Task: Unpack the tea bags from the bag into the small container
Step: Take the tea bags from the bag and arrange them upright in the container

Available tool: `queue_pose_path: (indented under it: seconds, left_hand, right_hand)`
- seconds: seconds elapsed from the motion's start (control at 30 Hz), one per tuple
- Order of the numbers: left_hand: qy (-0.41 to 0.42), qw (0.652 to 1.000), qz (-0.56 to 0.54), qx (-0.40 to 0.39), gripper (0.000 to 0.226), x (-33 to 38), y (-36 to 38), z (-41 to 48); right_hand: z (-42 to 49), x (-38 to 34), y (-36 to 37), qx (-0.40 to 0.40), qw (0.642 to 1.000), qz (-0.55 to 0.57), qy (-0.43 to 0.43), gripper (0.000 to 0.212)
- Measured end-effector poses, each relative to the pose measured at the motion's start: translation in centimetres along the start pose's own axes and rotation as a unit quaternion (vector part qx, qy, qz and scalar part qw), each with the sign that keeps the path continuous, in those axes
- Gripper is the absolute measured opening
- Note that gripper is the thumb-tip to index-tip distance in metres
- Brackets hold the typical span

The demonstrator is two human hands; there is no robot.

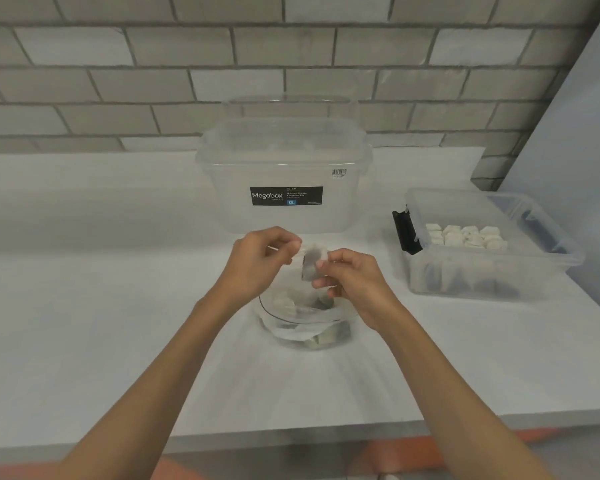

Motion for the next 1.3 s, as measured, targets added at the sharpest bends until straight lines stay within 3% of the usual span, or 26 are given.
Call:
queue_pose_path:
  seconds: [0.3, 0.43, 0.57, 0.73, 1.13, 1.3]
  left_hand:
    - [0.062, 0.996, 0.068, -0.016, 0.007, 2.7, -0.4, 0.4]
    - [0.068, 0.99, 0.119, 0.009, 0.004, 2.3, -1.8, 0.5]
    - [0.051, 0.992, 0.112, 0.017, 0.003, 2.0, -3.0, 0.2]
    - [0.038, 0.992, 0.113, 0.032, 0.004, 1.6, -3.9, -0.2]
    - [0.018, 0.996, 0.078, 0.026, 0.01, 1.2, -4.5, -0.7]
    - [0.017, 0.996, 0.086, -0.013, 0.023, 1.9, -2.8, -0.5]
  right_hand:
    - [-0.3, -1.2, 0.6, 0.028, 0.998, 0.024, -0.057, 0.01]
    - [0.4, -0.8, 1.1, 0.03, 0.986, -0.154, -0.051, 0.01]
    - [1.1, 0.3, 3.7, -0.04, 0.931, -0.359, -0.051, 0.013]
    - [1.3, 1.3, 5.4, -0.08, 0.894, -0.439, -0.045, 0.014]
    - [1.1, -3.2, -0.3, -0.011, 0.919, -0.388, -0.07, 0.003]
    - [0.2, -6.2, -3.2, -0.004, 0.935, -0.345, -0.083, 0.003]
Point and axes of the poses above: each hand's wrist, its own z-axis towards the middle knuckle, its own y-axis out of the palm, x = y × z, the point moved 7 cm from there along z, towards the middle knuckle, and after that the axes turned 12 degrees about -z, right-handed, at the moved point
